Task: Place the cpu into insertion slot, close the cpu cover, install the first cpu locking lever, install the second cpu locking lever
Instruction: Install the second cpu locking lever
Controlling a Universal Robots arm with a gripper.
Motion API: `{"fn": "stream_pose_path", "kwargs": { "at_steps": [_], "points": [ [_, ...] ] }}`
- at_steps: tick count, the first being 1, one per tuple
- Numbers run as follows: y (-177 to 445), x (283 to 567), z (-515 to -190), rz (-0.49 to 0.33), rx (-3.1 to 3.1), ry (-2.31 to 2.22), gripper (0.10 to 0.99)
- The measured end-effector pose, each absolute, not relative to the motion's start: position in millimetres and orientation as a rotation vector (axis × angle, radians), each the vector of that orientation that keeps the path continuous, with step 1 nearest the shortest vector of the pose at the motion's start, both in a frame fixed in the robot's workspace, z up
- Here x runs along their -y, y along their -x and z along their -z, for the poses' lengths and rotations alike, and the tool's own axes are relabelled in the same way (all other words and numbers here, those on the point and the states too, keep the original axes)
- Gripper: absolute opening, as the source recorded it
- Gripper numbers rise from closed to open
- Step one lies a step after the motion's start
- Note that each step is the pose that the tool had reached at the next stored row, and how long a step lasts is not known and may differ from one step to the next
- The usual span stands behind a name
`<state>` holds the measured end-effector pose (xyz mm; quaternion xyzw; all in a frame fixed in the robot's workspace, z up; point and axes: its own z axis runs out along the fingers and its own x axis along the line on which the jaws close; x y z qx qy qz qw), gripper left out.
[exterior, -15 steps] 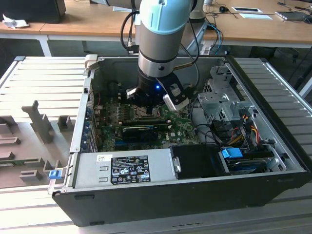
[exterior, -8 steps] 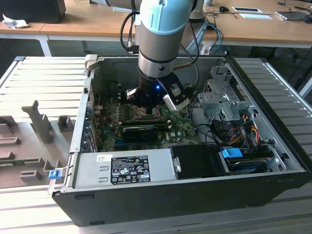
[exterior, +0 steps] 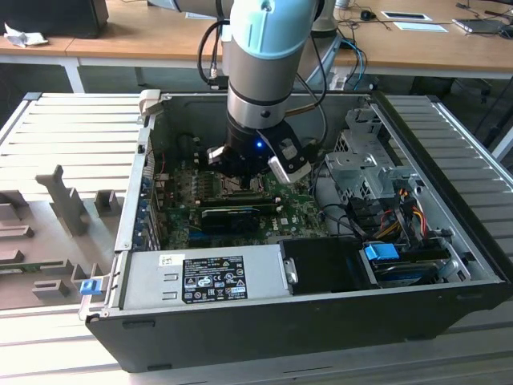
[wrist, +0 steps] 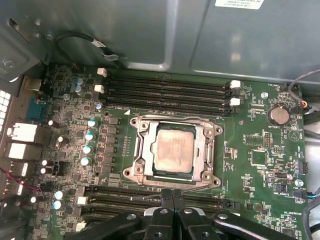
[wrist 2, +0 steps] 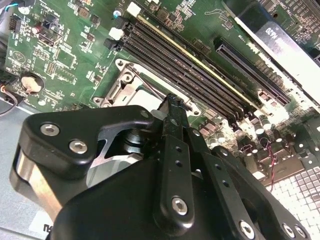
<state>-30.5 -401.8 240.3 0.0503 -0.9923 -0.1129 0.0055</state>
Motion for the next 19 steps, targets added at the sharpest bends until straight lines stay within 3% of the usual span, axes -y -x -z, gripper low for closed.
{"fn": "stream_pose_path", "kwargs": {
  "at_steps": [19],
  "points": [
    [60.5, 402.8, -216.2, 0.391, 3.103, -0.158, 0.106]
  ]
}}
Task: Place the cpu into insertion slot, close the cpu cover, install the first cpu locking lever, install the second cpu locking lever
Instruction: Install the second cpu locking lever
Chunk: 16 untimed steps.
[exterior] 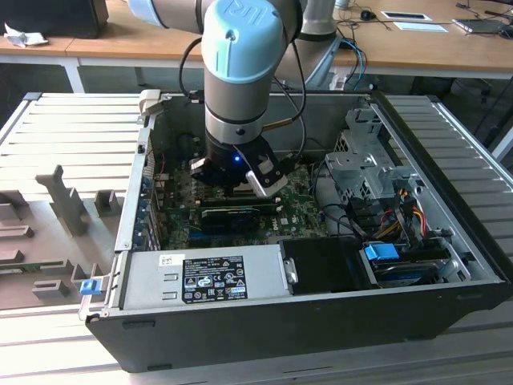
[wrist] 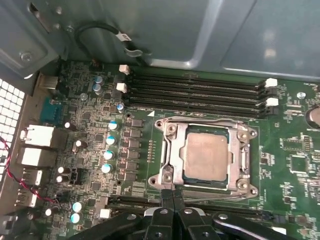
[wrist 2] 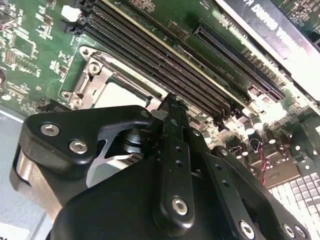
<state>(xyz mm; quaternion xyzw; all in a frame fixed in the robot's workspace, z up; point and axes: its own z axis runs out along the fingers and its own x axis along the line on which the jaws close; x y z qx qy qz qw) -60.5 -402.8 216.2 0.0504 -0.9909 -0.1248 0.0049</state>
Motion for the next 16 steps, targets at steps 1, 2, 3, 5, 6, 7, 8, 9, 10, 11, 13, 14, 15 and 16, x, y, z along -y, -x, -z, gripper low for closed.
{"fn": "stream_pose_path", "kwargs": {
  "at_steps": [1, 2, 3, 5, 6, 7, 8, 9, 10, 11, 13, 14, 15, 16],
  "points": [
    [61.8, 402.8, -215.2, 0.394, 3.103, -0.158, 0.106],
    [62.8, 403.0, -213.9, 0.410, 3.101, -0.158, 0.106],
    [63.0, 403.2, -213.2, 0.416, 3.101, -0.158, 0.106],
    [63.7, 404.7, -211.2, 0.440, 3.098, -0.158, 0.106],
    [64.4, 407.0, -209.7, 0.461, 3.096, -0.158, 0.106],
    [64.9, 408.7, -209.2, 0.475, 3.094, -0.158, 0.106],
    [65.9, 410.7, -208.9, 0.500, 3.091, -0.158, 0.106],
    [66.5, 413.0, -208.5, 0.520, 3.089, -0.158, 0.106],
    [66.8, 414.2, -208.1, 0.530, 3.087, -0.159, 0.106],
    [67.2, 415.9, -207.4, 0.542, 3.085, -0.159, 0.106],
    [67.4, 417.5, -205.4, 0.554, 3.084, -0.158, 0.106],
    [67.7, 417.7, -203.4, 0.559, 3.083, -0.158, 0.106],
    [68.5, 417.8, -202.6, 0.565, 3.082, -0.158, 0.106],
    [68.9, 417.7, -201.9, 0.570, 3.082, -0.158, 0.106]
  ]
}}
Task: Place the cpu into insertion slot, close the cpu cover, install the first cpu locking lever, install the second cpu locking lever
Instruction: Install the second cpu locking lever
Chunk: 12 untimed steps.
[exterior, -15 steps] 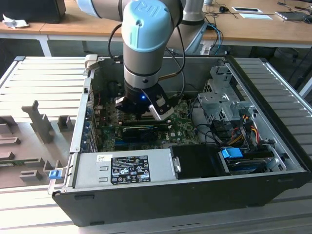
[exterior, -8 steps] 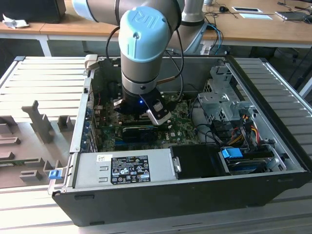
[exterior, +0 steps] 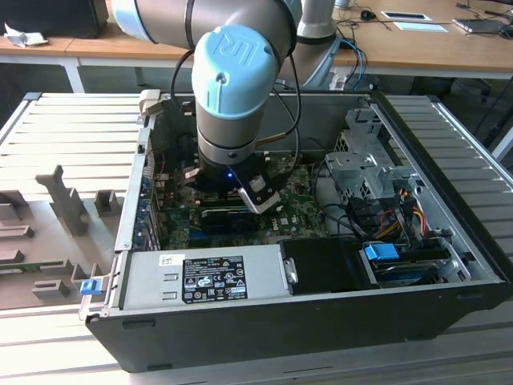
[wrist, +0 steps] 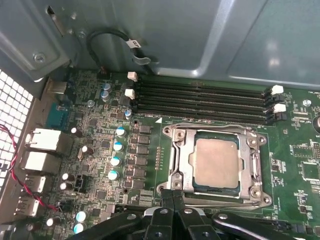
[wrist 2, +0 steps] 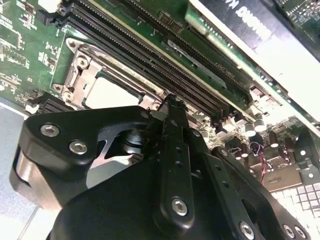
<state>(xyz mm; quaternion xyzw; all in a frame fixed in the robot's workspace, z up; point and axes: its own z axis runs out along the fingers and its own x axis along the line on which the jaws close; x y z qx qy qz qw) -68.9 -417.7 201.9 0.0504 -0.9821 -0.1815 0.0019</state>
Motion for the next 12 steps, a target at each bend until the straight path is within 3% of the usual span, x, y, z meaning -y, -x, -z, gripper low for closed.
{"fn": "stream_pose_path", "kwargs": {
  "at_steps": [12],
  "points": [
    [72.6, 416.4, -193.4, 0.622, 3.074, -0.155, 0.106]
  ]
}}
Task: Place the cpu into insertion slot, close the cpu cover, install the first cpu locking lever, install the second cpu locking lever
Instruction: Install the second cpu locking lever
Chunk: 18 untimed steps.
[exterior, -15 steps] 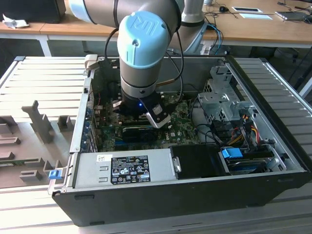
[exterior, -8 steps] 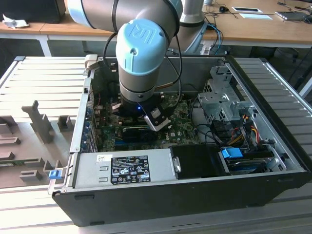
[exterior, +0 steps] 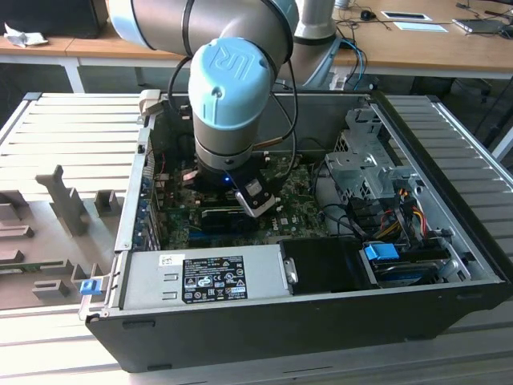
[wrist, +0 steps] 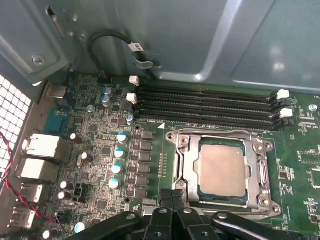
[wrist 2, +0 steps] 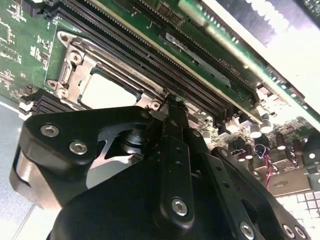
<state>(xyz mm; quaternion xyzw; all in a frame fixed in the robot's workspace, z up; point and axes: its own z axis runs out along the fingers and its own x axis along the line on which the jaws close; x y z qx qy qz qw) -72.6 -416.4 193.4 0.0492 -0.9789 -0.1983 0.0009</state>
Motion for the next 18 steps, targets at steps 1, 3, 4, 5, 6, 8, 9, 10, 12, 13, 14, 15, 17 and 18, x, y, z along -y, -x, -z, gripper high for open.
{"fn": "stream_pose_path", "kwargs": {
  "at_steps": [1, 3, 4, 5, 6, 8, 9, 10, 12, 13, 14, 15, 17, 18],
  "points": [
    [73.1, 416.0, -193.0, 0.628, 3.073, -0.155, 0.106],
    [74.6, 415.4, -191.7, 0.636, 3.071, -0.155, 0.106],
    [75.1, 415.4, -191.2, 0.639, 3.071, -0.155, 0.106],
    [75.7, 415.3, -190.5, 0.645, 3.070, -0.155, 0.106],
    [76.2, 415.3, -189.6, 0.654, 3.068, -0.155, 0.106],
    [76.4, 415.3, -190.5, 0.656, 3.068, -0.155, 0.106],
    [76.6, 415.3, -191.9, 0.658, 3.068, -0.155, 0.106],
    [77.0, 415.3, -196.3, 0.658, 3.067, -0.155, 0.106],
    [77.1, 415.3, -202.7, 0.658, 3.067, -0.155, 0.106],
    [77.1, 415.3, -204.9, 0.658, 3.067, -0.155, 0.106],
    [77.1, 415.3, -206.3, 0.658, 3.067, -0.155, 0.106],
    [77.2, 415.3, -208.3, 0.658, 3.067, -0.155, 0.106],
    [77.1, 415.3, -212.4, 0.658, 3.067, -0.155, 0.106],
    [77.1, 415.3, -215.9, 0.658, 3.066, -0.154, 0.106]
  ]
}}
